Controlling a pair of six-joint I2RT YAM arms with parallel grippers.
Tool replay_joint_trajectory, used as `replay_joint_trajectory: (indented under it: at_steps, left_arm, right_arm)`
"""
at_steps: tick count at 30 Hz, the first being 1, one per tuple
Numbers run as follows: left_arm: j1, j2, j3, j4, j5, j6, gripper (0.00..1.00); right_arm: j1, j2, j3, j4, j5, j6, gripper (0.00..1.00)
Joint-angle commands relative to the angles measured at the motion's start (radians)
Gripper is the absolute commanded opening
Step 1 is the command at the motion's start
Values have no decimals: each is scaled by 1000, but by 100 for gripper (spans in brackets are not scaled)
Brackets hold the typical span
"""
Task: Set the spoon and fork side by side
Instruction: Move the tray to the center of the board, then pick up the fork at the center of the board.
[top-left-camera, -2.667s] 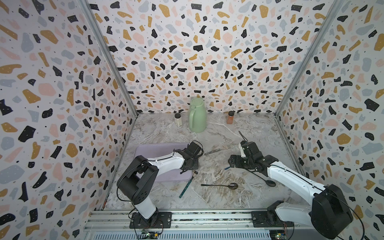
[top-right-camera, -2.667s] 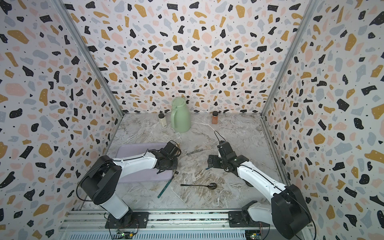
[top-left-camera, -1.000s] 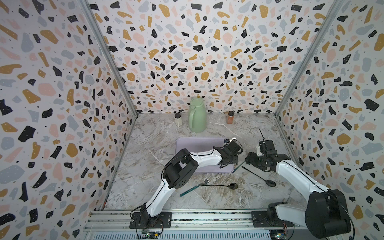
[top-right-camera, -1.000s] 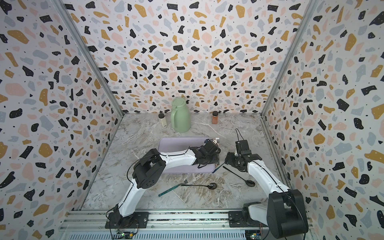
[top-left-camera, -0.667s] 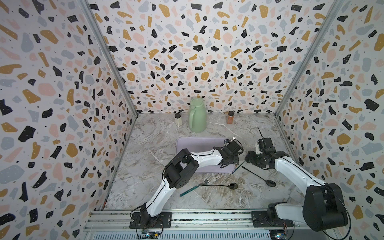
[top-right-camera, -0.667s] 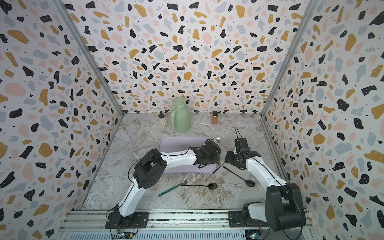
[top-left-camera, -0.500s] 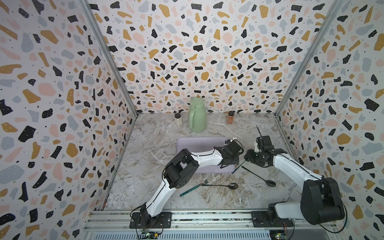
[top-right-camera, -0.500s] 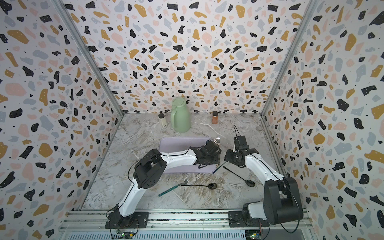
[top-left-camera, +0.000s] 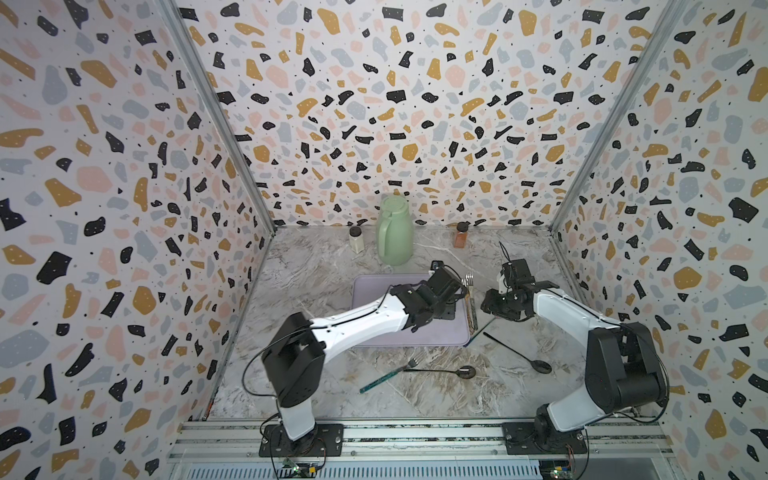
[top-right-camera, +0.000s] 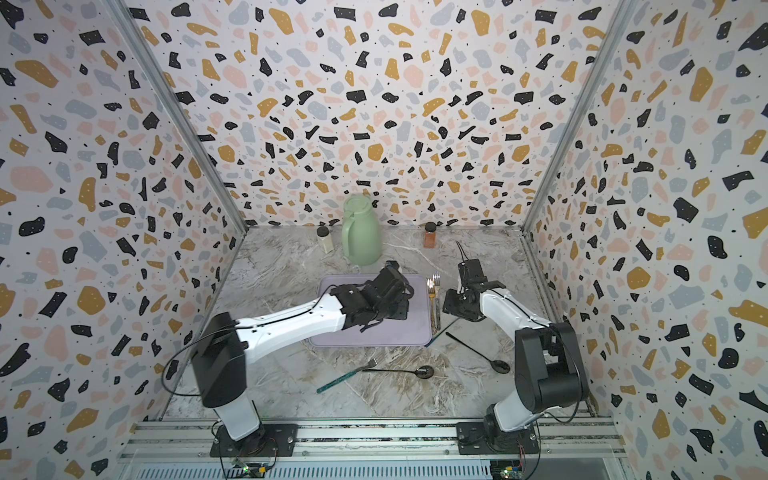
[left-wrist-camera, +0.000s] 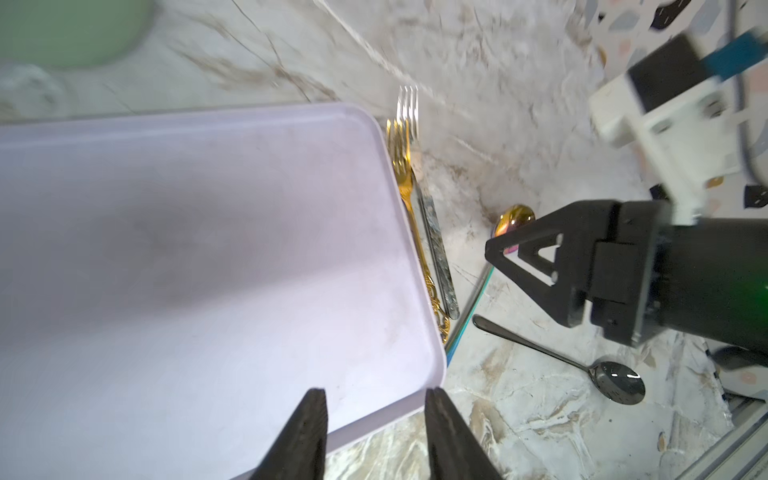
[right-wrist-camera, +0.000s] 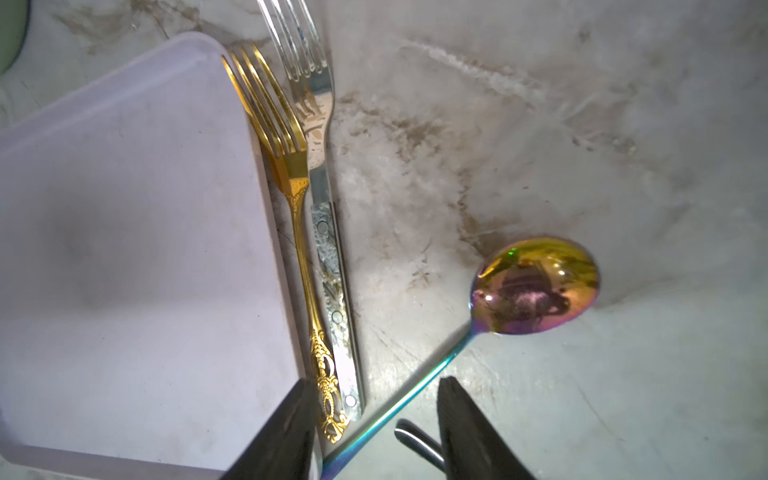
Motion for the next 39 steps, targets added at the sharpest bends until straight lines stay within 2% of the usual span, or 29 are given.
replay_joint_trajectory:
  at_steps: [1, 10, 15, 25, 33, 39]
  left_arm:
    - [32, -128, -134, -54, -105, 70, 42]
    - [65, -495, -439, -48, -235, 125, 44]
    - [70, -620, -545, -43, -267, 137, 45]
    - [71, -660, -599, -67, -257, 123, 45]
    - [72, -653, -608, -61, -255, 107, 45]
    - [72, -637, -608, -57, -248, 102, 45]
  right_arm:
    - [21, 11, 45, -46, 37, -33, 50]
    - [51, 79, 92, -61, 67, -53, 49]
    - [63, 121, 123, -78, 86, -58, 49]
    - [88, 193, 161, -74, 112, -58, 46]
    - [104, 240, 181, -87, 154, -75, 37]
    - [108, 264, 181, -93, 174, -82, 35]
